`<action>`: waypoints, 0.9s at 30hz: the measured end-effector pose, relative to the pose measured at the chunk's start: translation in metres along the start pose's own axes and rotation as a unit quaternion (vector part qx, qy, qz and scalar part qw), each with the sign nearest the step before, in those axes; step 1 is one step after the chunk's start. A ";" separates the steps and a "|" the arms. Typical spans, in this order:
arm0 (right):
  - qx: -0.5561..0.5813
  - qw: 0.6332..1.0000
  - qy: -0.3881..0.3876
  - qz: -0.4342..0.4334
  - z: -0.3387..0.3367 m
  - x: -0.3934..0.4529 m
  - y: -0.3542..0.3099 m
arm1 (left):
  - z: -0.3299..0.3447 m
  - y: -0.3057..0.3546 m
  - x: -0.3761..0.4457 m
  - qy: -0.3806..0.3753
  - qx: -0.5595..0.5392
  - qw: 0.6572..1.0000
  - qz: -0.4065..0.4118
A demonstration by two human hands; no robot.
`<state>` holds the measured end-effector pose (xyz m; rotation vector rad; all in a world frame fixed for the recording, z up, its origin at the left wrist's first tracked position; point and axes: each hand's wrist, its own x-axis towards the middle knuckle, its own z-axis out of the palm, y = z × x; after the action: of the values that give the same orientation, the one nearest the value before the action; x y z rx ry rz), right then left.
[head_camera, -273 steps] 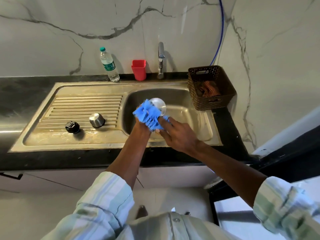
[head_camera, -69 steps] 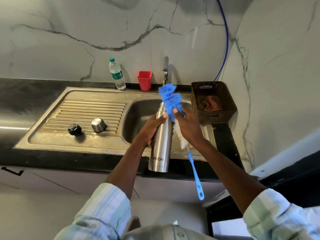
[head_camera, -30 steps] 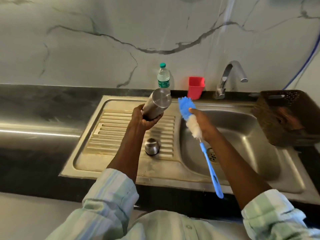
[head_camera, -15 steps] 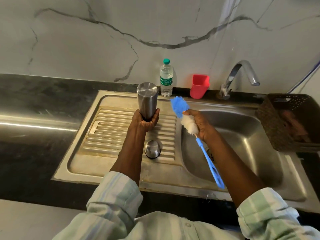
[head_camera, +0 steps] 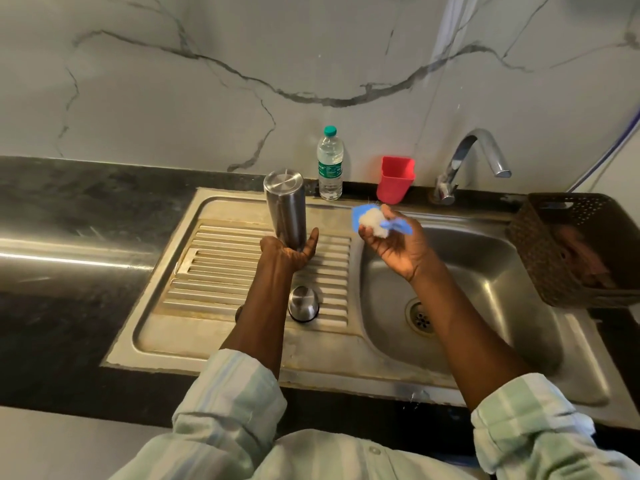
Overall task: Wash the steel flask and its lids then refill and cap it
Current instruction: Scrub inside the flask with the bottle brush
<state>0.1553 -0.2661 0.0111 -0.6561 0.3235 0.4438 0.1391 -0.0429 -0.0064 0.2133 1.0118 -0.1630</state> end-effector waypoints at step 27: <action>0.158 0.983 0.083 -0.036 0.051 0.096 -0.140 | 0.129 -0.080 0.023 -0.110 0.520 0.809 0.251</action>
<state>0.3135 -0.3040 0.0801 -0.3933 0.5149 0.2609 0.2383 -0.1537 0.0315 1.4262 0.5068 -0.2394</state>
